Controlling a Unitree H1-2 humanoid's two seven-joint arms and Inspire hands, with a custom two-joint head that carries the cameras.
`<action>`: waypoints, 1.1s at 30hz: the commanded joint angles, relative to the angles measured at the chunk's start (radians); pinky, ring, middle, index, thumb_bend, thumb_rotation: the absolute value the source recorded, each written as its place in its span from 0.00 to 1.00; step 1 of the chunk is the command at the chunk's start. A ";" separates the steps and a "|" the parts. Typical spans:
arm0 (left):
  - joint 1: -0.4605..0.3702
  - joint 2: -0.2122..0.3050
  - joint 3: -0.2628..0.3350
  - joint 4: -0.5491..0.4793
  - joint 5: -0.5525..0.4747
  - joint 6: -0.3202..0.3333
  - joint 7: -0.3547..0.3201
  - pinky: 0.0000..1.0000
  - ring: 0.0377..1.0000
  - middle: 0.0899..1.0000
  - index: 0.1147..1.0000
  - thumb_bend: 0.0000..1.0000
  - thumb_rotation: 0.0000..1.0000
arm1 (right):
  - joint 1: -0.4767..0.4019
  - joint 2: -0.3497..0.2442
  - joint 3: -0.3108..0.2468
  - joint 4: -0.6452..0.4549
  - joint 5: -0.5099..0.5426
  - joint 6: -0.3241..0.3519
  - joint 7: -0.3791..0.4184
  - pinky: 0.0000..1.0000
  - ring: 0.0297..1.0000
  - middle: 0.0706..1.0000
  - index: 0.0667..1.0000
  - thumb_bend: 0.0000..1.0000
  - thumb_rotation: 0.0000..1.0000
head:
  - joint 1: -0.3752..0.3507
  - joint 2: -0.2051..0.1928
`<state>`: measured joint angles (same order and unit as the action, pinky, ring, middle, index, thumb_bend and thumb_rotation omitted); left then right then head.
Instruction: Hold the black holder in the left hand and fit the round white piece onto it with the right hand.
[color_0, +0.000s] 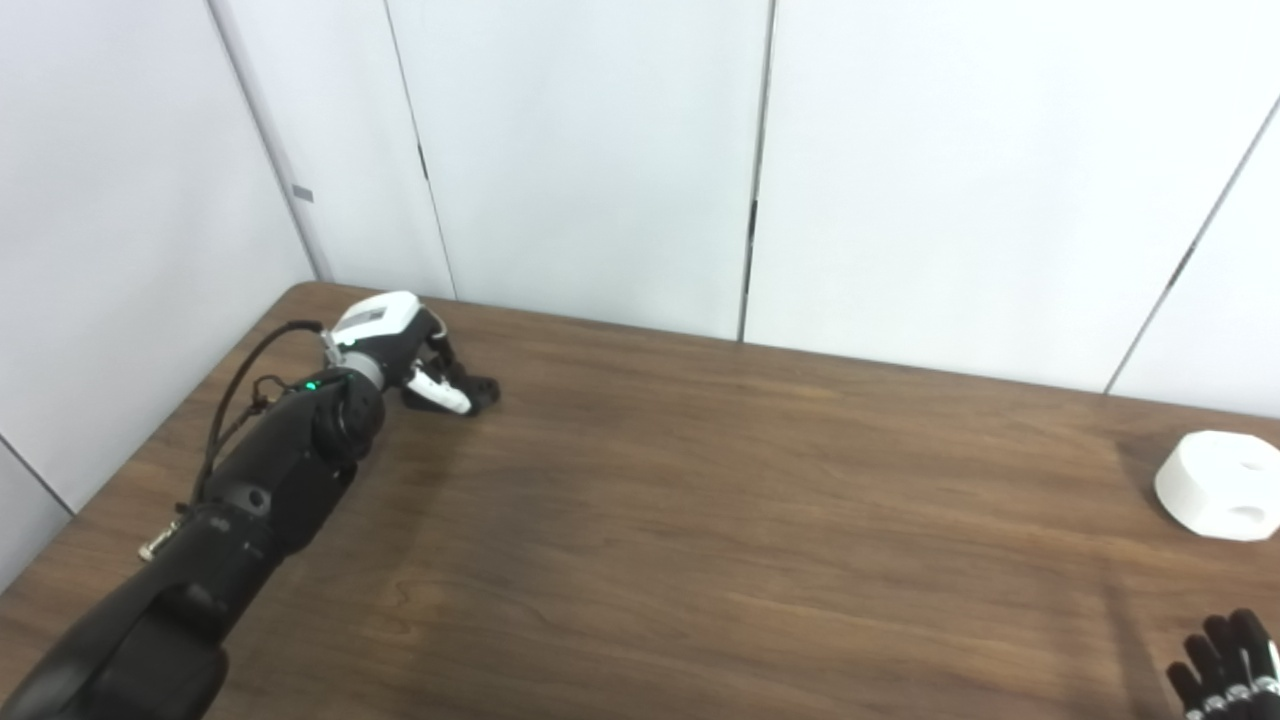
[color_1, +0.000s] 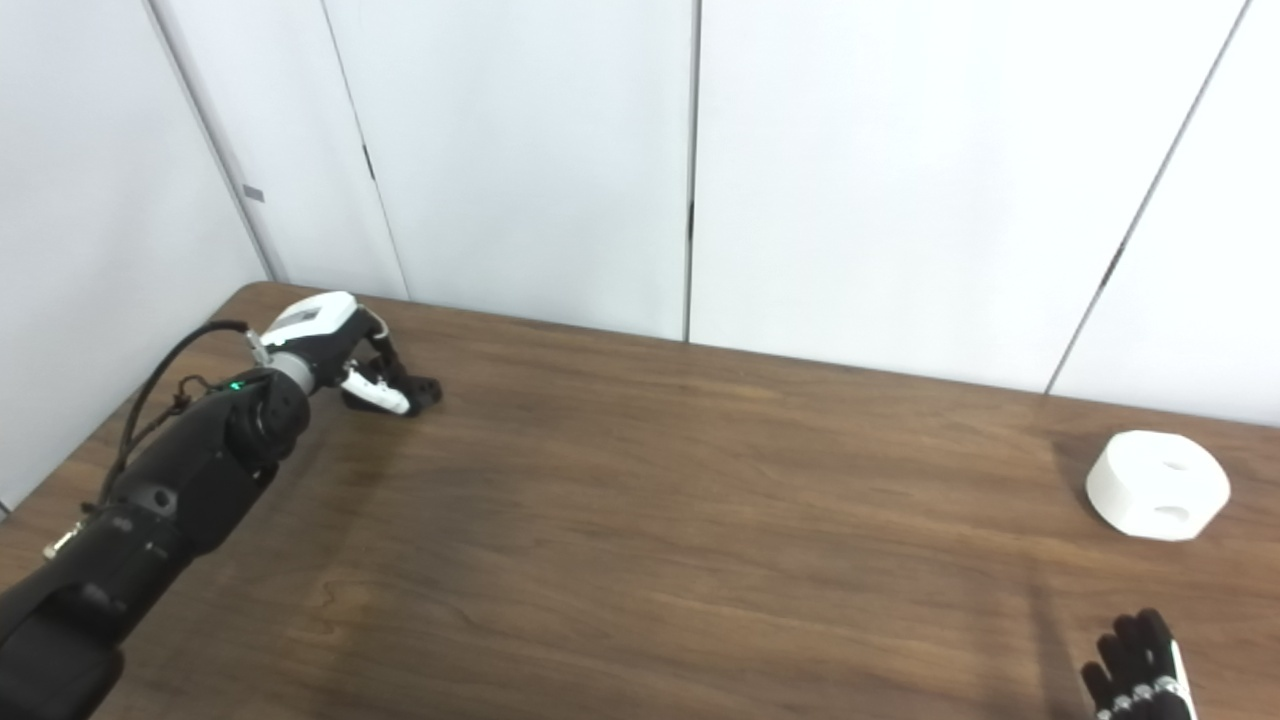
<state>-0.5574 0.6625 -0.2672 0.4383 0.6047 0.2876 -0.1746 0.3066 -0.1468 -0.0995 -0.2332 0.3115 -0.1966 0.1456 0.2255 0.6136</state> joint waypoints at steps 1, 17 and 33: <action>-0.022 0.025 0.019 -0.065 0.011 0.013 -0.003 0.88 0.89 0.74 0.42 0.52 0.04 | 0.003 0.020 0.010 0.033 -0.001 0.008 0.001 1.00 1.00 1.00 1.00 0.67 1.00 | -0.004 0.002; 0.246 -0.146 0.057 -0.622 0.242 0.182 -0.244 0.84 0.87 0.75 0.42 0.52 0.04 | -0.007 0.041 0.024 0.005 -0.023 0.042 -0.021 1.00 1.00 0.98 0.99 0.61 1.00 | -0.068 0.042; 0.446 -0.315 -0.075 -0.916 0.502 0.147 -0.401 0.85 0.86 0.74 0.42 0.52 0.05 | -0.006 0.060 0.051 -0.058 -0.066 0.100 -0.062 0.96 0.98 0.97 0.98 0.60 0.97 | -0.147 0.101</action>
<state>-0.1085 0.3589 -0.3300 -0.4544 1.0827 0.4544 -0.5597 0.2981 -0.1363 -0.0550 -0.2673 0.2478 -0.0983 0.0951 0.0782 0.7148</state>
